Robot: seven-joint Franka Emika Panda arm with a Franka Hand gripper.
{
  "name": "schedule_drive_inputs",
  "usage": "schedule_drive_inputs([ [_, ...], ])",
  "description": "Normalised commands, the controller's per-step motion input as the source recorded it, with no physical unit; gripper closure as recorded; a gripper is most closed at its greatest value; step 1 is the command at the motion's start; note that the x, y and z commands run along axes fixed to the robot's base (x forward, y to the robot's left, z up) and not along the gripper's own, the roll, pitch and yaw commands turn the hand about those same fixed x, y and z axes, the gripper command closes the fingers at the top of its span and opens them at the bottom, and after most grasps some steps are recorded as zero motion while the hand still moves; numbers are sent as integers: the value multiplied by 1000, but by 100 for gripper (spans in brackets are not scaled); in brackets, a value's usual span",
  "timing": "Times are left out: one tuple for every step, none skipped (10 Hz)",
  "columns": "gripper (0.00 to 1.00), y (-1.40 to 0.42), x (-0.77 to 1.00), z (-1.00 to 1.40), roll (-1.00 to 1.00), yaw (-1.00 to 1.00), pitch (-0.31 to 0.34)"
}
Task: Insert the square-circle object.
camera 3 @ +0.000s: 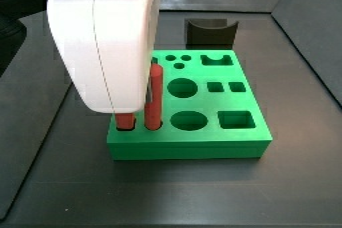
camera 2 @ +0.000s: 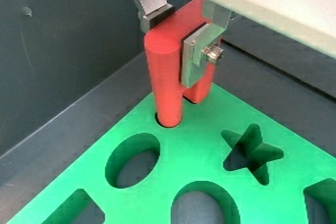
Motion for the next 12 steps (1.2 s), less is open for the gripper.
schedule_drive_inputs([
  [100, 40, 0, -231, -33, 17, -169],
  [100, 3, 9, -209, -17, 17, -63],
  [100, 0, 0, -243, -10, 60, -71],
  [100, 0, 0, -266, -36, 77, -87],
  [100, 0, 0, -240, -40, 80, -80],
  [100, 0, 23, -71, -141, 49, -53],
  [100, 0, 0, -169, -129, 23, -50],
  [100, 20, 0, -234, -90, 80, -70],
  [100, 0, 0, -243, -80, 74, -77],
  [100, 0, 0, -197, -79, 0, -60],
  [100, 0, 0, -240, -19, 0, -54],
  [100, 0, 0, -317, 0, -3, -31],
])
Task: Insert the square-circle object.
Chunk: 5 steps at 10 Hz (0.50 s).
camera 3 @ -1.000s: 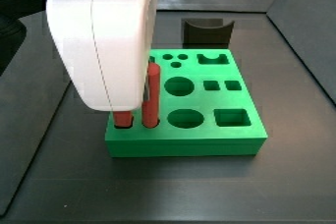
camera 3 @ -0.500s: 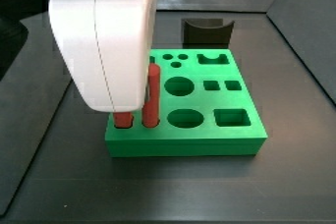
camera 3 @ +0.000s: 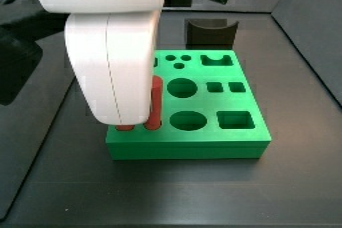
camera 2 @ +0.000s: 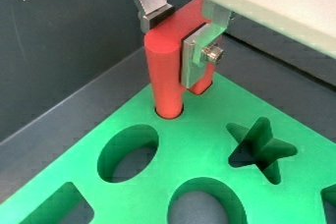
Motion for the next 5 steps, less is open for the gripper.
schedule_drive_inputs([
  [100, 0, 0, -306, 4, 0, -49],
  [100, 0, 0, -377, 0, 0, -77],
  [100, 0, 0, -394, -20, 0, -141],
  [100, 0, -11, -320, -74, 0, -174],
  [100, 0, -37, -214, -41, 0, -146],
])
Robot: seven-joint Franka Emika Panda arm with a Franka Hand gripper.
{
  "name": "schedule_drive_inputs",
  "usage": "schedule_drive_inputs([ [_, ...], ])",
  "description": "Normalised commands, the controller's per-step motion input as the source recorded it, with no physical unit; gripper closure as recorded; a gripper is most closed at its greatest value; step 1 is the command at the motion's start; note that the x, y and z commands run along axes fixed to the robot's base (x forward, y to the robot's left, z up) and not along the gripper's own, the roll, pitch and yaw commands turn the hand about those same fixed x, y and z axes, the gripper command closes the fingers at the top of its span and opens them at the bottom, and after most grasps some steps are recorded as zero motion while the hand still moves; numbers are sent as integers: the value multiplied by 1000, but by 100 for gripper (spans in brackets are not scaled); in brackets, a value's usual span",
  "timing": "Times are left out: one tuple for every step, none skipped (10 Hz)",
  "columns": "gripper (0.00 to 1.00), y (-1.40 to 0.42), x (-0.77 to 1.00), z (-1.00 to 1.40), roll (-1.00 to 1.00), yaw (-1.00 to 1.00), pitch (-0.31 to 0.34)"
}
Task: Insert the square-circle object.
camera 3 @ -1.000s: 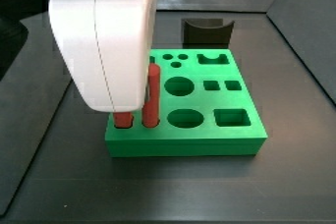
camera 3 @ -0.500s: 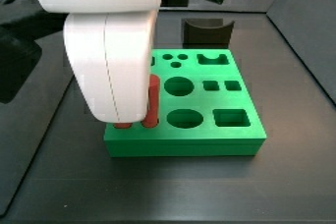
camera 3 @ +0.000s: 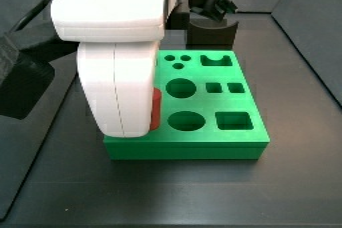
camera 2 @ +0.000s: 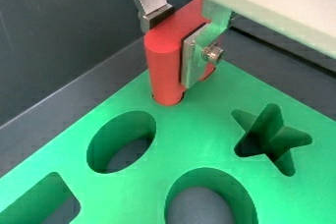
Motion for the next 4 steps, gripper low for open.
schedule_drive_inputs([
  [100, 31, 0, -46, -24, 0, -46],
  [100, 60, 0, 0, -51, 0, 0],
  [100, 0, 0, 0, -9, 0, 0],
  [100, 0, 0, 0, 0, 0, 0],
])
